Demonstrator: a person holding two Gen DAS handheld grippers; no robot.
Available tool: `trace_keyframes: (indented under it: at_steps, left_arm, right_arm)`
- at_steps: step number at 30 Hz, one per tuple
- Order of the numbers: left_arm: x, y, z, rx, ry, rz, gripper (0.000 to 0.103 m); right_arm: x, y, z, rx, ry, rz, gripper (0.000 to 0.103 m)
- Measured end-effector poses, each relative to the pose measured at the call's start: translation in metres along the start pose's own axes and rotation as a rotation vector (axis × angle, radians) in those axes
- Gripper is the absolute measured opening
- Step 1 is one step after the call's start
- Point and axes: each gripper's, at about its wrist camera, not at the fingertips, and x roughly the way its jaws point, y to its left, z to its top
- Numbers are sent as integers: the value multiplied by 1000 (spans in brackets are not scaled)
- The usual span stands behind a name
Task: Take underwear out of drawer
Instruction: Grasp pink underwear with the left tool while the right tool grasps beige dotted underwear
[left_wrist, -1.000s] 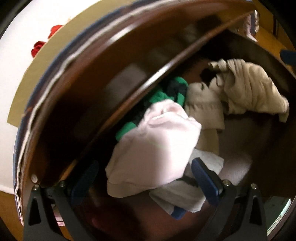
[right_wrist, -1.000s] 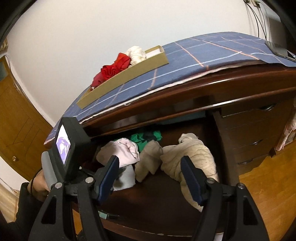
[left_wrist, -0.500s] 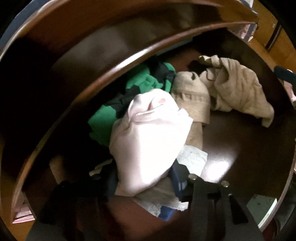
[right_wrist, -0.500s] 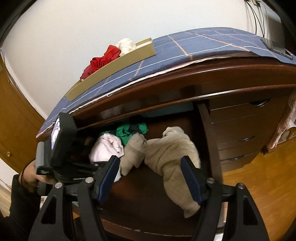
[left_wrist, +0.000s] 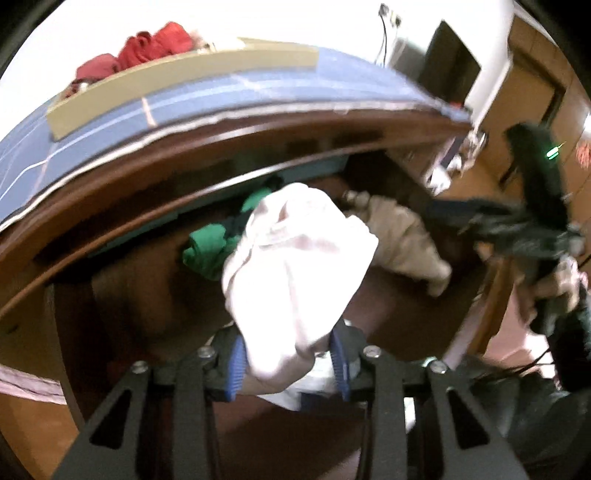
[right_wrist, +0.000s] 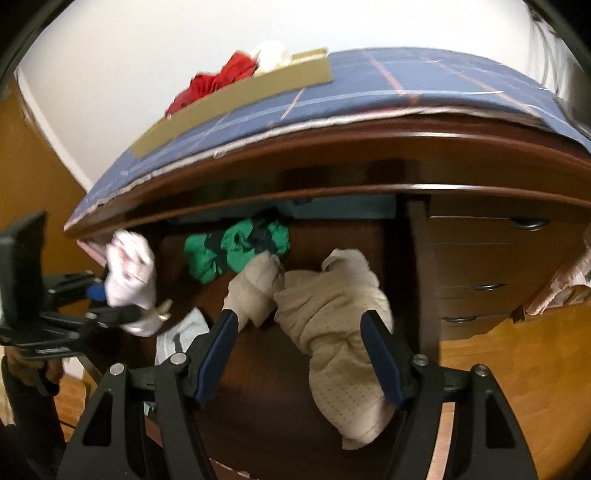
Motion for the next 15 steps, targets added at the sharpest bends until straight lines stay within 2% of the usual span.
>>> trace_keyframes:
  at_steps: [7, 11, 15]
  left_arm:
    - [-40, -4, -1, -87, -103, -5, 38]
    - [-47, -5, -2, -84, -130, 14, 38]
    - [-55, -3, -1, -79, -150, 13, 38]
  right_arm:
    - [32, 16, 5, -158, 151, -76, 71]
    - [54, 20, 2, -239, 256, -158, 71]
    - [66, 20, 5, -291, 323, -222, 71]
